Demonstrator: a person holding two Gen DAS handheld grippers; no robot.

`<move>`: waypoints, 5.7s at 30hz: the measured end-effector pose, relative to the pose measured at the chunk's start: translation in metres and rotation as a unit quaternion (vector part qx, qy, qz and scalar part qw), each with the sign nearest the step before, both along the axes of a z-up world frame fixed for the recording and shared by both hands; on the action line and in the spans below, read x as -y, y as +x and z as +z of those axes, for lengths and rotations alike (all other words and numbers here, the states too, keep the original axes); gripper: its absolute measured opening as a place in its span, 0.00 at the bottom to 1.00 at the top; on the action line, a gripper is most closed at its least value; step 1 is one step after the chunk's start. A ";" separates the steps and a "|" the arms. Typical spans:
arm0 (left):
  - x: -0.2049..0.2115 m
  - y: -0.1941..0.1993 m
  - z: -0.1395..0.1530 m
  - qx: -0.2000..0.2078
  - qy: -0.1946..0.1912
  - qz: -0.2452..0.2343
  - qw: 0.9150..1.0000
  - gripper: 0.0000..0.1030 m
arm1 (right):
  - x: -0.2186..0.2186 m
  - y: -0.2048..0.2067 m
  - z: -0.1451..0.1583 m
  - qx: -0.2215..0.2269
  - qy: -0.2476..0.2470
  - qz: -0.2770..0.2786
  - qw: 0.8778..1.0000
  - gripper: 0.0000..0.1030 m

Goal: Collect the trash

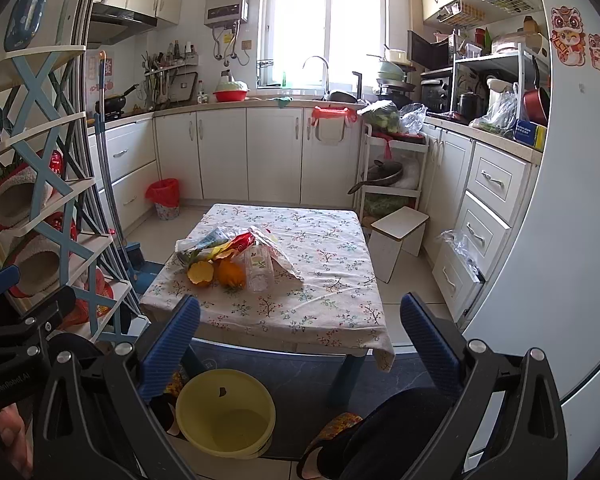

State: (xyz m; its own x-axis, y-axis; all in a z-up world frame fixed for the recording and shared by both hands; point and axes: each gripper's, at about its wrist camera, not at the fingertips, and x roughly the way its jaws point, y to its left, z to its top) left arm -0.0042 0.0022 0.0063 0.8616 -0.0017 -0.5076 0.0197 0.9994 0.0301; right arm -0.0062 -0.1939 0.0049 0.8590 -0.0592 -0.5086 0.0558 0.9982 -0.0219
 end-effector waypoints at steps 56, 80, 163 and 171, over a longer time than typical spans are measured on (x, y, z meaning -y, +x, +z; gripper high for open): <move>-0.008 0.068 -0.012 0.001 0.010 0.015 1.000 0.92 | -0.004 0.059 -0.015 0.009 0.045 0.033 0.998 0.93; -0.023 0.381 -0.152 -0.152 0.071 -0.025 0.986 0.83 | -0.003 0.242 -0.121 -0.103 0.075 0.103 0.987 0.93; 0.002 0.290 -0.170 -0.165 0.018 -0.060 0.984 0.86 | -0.013 0.160 -0.199 -0.211 0.216 0.158 0.940 0.61; 0.000 0.418 -0.220 -0.226 0.015 -0.037 0.973 0.86 | 0.001 0.190 -0.219 -0.227 0.243 0.130 0.934 0.61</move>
